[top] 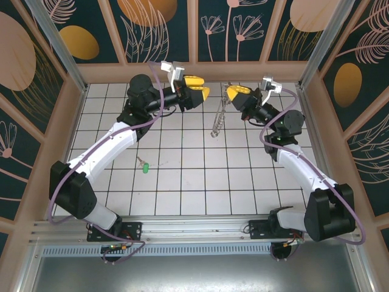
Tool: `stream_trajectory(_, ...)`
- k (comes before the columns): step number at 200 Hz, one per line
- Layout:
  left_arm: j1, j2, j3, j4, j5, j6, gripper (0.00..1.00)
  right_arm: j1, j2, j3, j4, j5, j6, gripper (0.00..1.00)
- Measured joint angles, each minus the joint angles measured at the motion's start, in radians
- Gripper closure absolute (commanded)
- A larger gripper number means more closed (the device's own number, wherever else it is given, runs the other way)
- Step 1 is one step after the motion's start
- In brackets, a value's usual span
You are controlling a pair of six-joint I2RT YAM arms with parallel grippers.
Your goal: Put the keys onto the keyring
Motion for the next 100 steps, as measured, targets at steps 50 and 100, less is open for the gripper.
stream_trajectory(50,0.0,0.022,-0.026,0.147,0.037,-0.129,0.47,0.031,0.08,0.0,0.179,0.043,0.098,1.0)
stream_trajectory(100,0.0,0.048,-0.031,0.278,0.063,-0.231,0.51,0.056,0.153,0.01,0.286,0.062,0.172,1.0)
